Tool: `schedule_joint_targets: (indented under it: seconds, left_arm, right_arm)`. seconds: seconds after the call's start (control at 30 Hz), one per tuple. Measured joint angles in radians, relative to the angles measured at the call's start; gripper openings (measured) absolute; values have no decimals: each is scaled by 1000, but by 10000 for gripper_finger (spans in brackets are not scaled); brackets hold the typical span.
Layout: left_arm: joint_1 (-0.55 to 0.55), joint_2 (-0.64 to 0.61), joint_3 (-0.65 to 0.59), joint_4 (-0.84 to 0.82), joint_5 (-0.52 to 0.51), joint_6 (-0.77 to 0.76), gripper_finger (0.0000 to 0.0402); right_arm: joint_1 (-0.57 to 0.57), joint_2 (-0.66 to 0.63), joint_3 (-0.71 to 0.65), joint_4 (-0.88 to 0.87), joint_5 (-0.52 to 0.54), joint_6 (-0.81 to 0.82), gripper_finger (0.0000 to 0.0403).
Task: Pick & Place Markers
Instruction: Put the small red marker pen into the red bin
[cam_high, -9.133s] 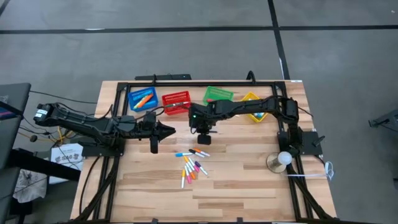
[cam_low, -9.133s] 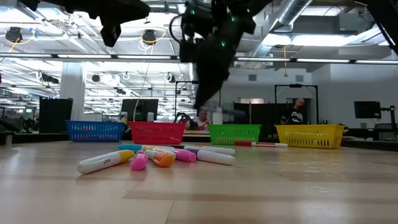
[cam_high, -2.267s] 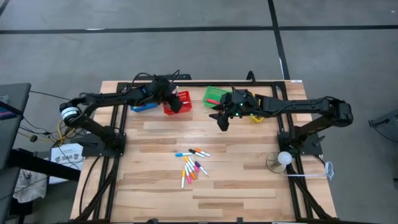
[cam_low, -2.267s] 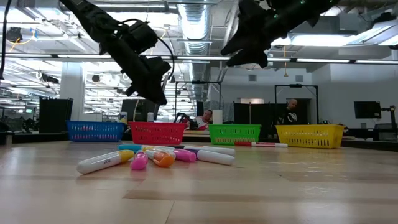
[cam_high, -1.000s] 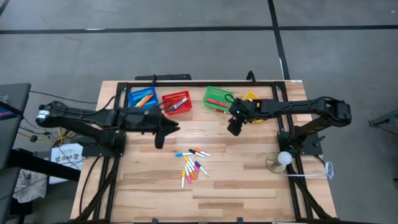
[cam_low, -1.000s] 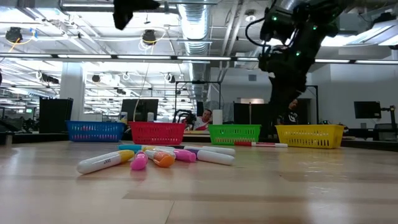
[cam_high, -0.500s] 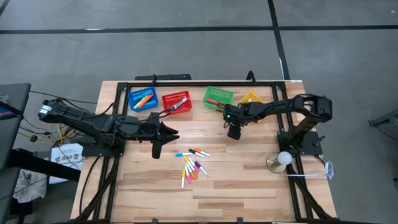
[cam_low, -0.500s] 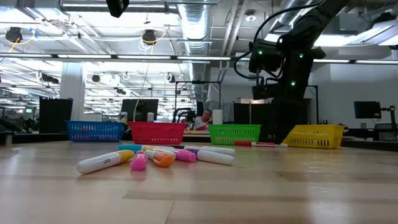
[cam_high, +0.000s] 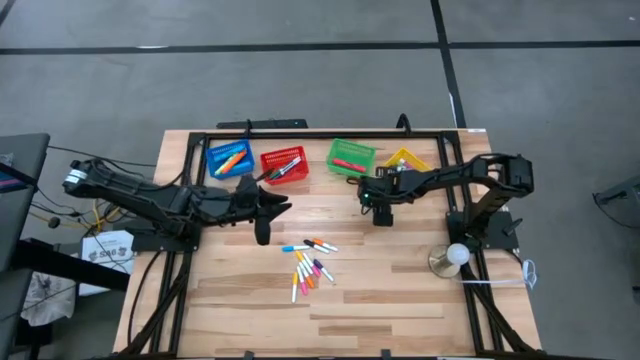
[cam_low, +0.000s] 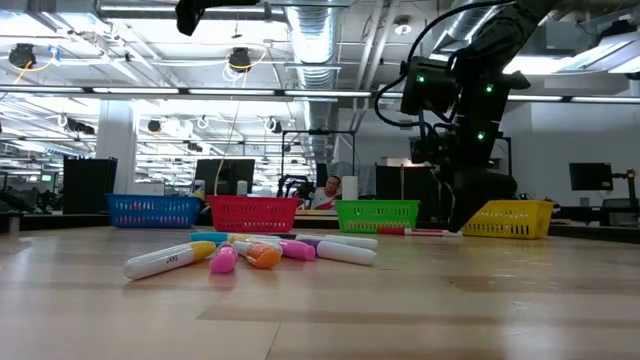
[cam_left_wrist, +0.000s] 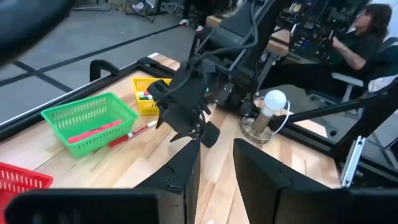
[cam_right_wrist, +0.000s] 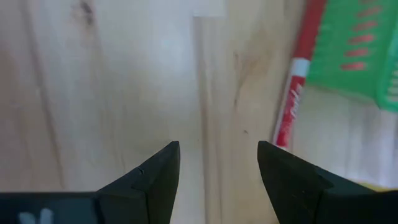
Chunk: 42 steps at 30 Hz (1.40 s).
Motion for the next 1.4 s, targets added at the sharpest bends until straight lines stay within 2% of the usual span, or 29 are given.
schedule_joint_targets:
  seconds: [0.2, 0.43, 0.9, 1.13, 1.4]
  left_arm:
    - [25, 17, 0, 7, 0, 0, 95]
    - [68, 17, 0, 7, 0, 0, 95]
    - [78, 17, 0, 7, 0, 0, 95]
    - [92, 17, 0, 7, 0, 0, 95]
    - [96, 17, 0, 7, 1, 4, 95]
  right_arm:
    - [-75, 0, 0, 21, -136, -46, 201]
    - [-168, 0, 0, 73, -252, -50, 174]
    - [-249, 0, 1, 125, -255, -102, 145]
    - [-275, 2, 1, 144, -333, -84, 133]
    - [-306, 2, 1, 157, -331, -83, 131]
